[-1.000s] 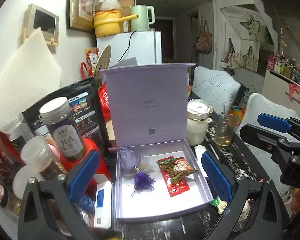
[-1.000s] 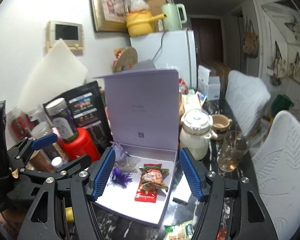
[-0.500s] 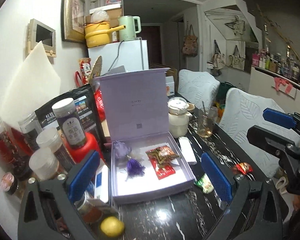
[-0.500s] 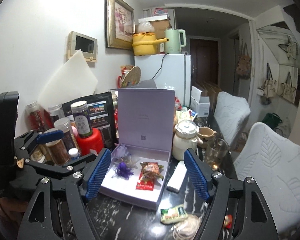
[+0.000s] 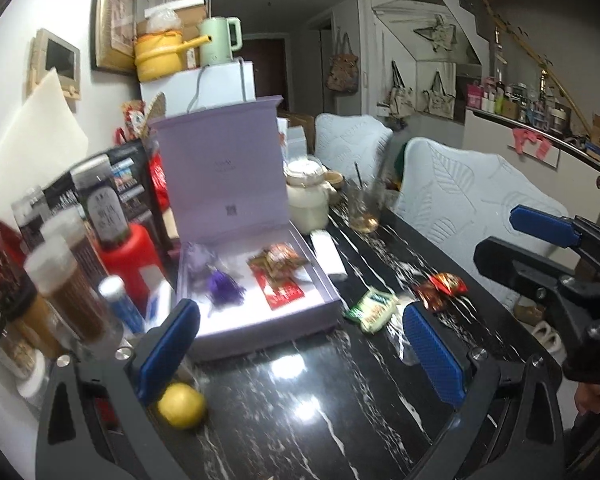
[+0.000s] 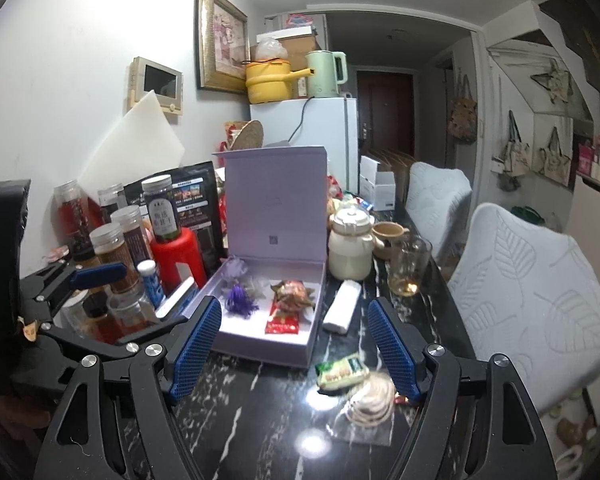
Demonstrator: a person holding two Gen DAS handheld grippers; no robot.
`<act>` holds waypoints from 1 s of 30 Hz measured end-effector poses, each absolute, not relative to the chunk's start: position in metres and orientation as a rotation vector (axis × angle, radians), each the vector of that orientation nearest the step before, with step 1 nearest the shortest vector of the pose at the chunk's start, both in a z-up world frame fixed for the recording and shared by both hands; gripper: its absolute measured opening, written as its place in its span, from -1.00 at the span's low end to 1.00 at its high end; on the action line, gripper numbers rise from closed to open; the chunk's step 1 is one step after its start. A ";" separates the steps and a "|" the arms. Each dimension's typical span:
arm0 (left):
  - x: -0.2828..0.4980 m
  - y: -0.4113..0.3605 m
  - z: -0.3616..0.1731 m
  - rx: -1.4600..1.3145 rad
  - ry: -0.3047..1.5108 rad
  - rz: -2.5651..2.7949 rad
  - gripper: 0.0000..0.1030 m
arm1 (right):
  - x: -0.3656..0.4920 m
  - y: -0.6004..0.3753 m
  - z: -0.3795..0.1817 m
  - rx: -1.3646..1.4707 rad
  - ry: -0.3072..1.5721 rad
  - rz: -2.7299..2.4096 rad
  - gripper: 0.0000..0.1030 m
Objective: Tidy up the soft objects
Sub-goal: 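Withdraw both tools from the box back over the table, then grasp the clear bag of white cord with the left gripper while the right gripper grasps the red cartoon packet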
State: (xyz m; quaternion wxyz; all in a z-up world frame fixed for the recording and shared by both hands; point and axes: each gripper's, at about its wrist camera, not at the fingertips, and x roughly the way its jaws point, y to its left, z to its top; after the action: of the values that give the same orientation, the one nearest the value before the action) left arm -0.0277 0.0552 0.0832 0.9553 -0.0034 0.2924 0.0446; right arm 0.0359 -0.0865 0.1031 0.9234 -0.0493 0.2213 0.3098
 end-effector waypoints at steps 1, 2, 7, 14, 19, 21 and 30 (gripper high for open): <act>-0.028 0.053 0.078 -0.012 0.607 0.079 1.00 | 0.034 -0.089 0.101 -0.097 0.457 0.632 0.54; -0.027 0.052 0.075 -0.015 0.612 0.071 1.00 | 0.031 -0.093 0.097 -0.091 0.461 0.626 0.55; -0.029 0.041 0.052 -0.041 0.633 0.024 1.00 | 0.023 -0.106 0.081 -0.083 0.497 0.609 0.55; -0.020 0.032 0.022 -0.067 0.692 -0.004 1.00 | 0.027 -0.130 0.047 -0.047 0.570 0.573 0.55; -0.008 0.020 0.004 -0.074 0.730 -0.028 1.00 | 0.036 -0.149 0.021 -0.021 0.625 0.546 0.55; -0.002 0.015 -0.004 -0.084 0.745 -0.039 1.00 | 0.041 -0.156 0.010 -0.014 0.652 0.534 0.55; 0.037 -0.010 -0.035 -0.127 0.803 -0.049 1.00 | 0.066 -0.190 -0.018 0.016 0.716 0.479 0.55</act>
State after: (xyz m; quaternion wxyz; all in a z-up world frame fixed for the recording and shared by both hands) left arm 0.0370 -0.0096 -0.0348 0.9182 -0.0616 0.3904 -0.0240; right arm 0.0656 -0.1898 -0.0179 0.9087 0.0079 0.3468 0.2322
